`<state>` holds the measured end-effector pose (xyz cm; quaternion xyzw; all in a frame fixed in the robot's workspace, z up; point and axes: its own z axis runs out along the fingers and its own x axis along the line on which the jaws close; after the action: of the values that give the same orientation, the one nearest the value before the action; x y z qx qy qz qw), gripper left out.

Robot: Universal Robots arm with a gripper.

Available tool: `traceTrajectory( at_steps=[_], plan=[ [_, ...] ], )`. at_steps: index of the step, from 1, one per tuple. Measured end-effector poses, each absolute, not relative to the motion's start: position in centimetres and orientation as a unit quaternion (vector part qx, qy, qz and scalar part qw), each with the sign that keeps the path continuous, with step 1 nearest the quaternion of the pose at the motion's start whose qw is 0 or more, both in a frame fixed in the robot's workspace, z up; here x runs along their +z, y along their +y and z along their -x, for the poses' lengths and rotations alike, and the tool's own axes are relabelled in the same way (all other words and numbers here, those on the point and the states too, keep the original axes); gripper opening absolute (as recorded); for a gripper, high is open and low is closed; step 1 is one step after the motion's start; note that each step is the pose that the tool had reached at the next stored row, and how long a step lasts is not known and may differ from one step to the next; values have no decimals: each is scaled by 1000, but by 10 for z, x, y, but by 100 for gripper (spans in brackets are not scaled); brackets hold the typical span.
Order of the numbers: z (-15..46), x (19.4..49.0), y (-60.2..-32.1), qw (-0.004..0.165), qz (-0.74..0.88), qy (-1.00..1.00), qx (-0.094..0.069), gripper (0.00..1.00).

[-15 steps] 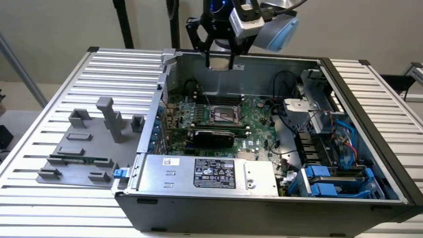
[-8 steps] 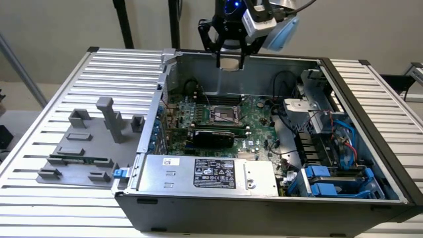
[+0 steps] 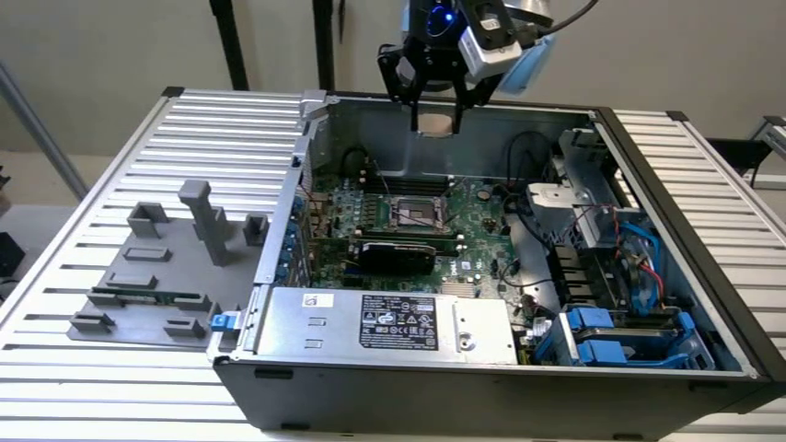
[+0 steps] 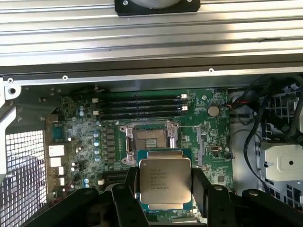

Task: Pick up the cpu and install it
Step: 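Pick up the cpu and move it towards the insertion slot, then place the cpu into insertion slot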

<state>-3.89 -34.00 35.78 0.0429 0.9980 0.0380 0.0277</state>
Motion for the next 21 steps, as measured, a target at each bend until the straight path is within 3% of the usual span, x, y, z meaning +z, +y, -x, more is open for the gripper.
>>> traceTrajectory(
  at_steps=[21],
  plan=[
    [38,357,-340,29,-79,996,37,55]
  ],
)
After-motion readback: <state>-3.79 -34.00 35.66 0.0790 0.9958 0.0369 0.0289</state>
